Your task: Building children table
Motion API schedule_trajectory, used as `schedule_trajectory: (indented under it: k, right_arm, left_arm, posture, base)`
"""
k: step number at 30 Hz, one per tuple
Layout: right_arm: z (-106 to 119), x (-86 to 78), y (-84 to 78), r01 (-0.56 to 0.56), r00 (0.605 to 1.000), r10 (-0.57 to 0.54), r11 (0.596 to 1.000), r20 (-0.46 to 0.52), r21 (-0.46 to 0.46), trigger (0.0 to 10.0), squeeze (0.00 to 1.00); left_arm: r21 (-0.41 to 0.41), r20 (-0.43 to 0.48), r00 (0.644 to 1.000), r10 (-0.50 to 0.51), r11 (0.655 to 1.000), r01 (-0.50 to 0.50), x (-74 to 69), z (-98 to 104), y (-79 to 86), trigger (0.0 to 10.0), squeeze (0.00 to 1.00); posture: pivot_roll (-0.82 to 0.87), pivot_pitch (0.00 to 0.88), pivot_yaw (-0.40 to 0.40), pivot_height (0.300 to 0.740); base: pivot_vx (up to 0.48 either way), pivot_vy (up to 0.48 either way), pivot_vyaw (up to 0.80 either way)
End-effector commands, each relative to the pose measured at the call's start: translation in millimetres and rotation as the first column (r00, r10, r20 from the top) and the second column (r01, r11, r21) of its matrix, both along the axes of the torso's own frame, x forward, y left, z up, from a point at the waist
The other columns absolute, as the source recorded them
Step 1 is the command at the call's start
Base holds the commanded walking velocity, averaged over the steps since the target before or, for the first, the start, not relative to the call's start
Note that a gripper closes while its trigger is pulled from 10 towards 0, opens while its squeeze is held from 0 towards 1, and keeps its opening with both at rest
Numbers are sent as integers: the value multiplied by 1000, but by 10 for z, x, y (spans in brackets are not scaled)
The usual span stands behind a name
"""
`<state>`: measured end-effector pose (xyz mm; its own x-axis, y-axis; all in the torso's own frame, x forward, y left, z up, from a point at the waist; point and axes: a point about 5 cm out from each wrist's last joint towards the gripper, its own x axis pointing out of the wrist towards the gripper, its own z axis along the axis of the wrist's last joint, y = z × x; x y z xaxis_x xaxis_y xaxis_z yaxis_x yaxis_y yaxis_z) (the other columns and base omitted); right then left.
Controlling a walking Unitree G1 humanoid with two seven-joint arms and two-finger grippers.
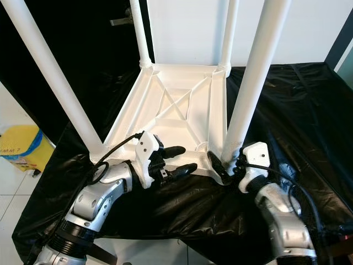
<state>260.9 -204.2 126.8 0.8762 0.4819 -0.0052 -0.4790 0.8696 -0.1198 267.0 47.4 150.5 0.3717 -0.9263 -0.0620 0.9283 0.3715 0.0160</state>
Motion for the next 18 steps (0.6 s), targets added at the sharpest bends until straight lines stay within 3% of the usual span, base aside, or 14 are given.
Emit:
schedule_trajectory:
  k: [1, 5, 6, 7, 8, 9, 18]
  right_arm:
    - [-42, 12, 25, -57, 998, 57, 998, -34, -7, 10000, 0]
    - [-46, 30, 22, -90, 995, 88, 996, -41, -24, 10000, 0]
    - [-45, 47, 21, -107, 993, 106, 994, -43, -35, 3608, 0]
    - [-44, 59, 17, -117, 992, 116, 992, -45, -39, 1608, 0]
    - [-44, 59, 17, -117, 992, 116, 992, -45, -39, 1608, 0]
    - [-44, 68, 14, -128, 991, 126, 991, -47, -44, 78, 0]
    - [-69, 67, -3, -140, 989, 137, 989, -57, -50, 0, 0]
  left_arm:
    - [8, -1, 1000, 25, 1000, -25, -8, -6, 5, 10000, 0]
    - [8, -1, 1000, 26, 1000, -25, -7, -3, 4, 10000, 0]
    - [6, -2, 1000, 26, 1000, -26, -12, -2, 1, 10000, 0]
    - [5, -3, 1000, 26, 1000, -26, -16, 1, -3, 10000, 0]
    - [5, -3, 1000, 26, 1000, -26, -16, 1, -3, 10000, 0]
    - [4, -3, 1000, 27, 1000, -27, -21, 1, -3, 10000, 0]
    - [4, -6, 999, 35, 999, -35, -29, -5, 11, 10000, 0]
  posture:
    - [-172, 0, 41, 740]
    - [-171, 0, 40, 740]
    - [-167, 0, 38, 740]
    - [-165, 0, 34, 740]
    - [-165, 0, 34, 740]
    - [-165, 0, 34, 740]
    - [-161, 0, 29, 740]
  base:
    - [0, 0, 0]
    - [0, 0, 0]
    - [0, 0, 0]
    - [0, 0, 0]
    - [0, 0, 0]
    - [0, 0, 0]
    - [0, 0, 0]
